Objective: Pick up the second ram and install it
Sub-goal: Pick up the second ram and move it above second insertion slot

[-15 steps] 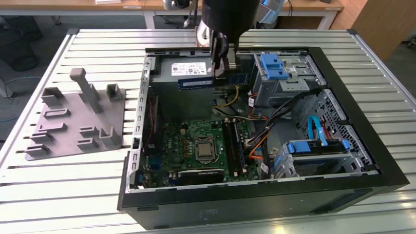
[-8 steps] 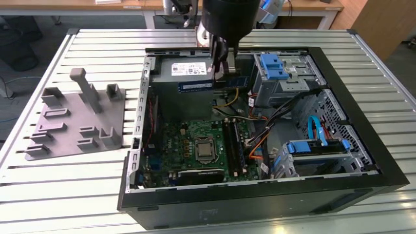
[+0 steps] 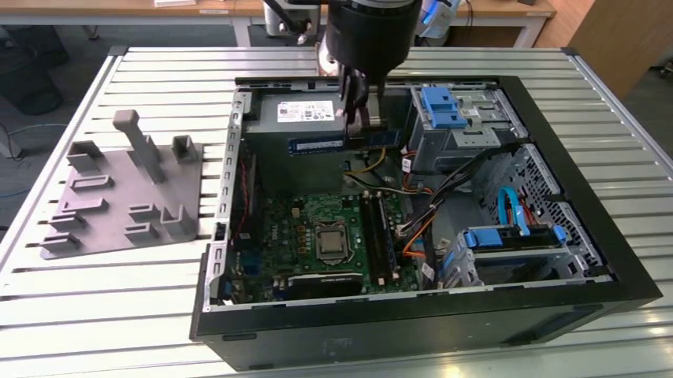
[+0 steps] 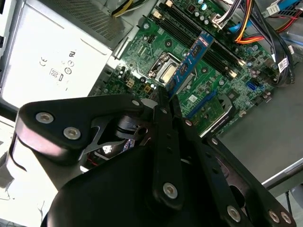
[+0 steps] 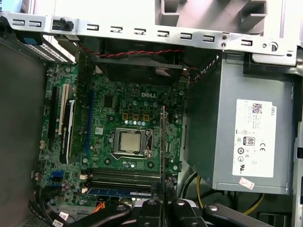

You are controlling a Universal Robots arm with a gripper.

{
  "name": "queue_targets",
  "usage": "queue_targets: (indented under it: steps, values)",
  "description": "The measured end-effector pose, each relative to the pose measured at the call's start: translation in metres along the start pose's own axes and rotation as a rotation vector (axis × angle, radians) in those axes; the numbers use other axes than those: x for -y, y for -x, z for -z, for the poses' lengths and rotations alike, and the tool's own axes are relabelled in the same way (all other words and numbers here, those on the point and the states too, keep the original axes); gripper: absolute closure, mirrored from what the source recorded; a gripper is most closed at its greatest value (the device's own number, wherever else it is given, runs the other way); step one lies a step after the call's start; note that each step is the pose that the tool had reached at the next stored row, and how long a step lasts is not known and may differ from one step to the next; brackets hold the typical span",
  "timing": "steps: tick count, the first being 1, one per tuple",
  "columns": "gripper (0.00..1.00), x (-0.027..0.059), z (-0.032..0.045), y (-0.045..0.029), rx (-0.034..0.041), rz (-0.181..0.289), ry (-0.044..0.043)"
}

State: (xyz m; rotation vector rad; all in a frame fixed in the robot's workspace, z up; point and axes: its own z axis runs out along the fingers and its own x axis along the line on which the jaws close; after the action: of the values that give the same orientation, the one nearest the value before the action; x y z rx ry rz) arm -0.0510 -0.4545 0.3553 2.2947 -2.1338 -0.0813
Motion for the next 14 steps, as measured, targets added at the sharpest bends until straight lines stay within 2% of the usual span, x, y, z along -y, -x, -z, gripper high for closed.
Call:
queue_targets:
  steps: [6, 14]
  values:
    - [0.86, 0.0, -0.0057, -0.0029, 0.0, 0.0, 0.0]
    - [0.86, 0.0007, -0.0177, -0.0126, 0.0005, -0.007, -0.0007]
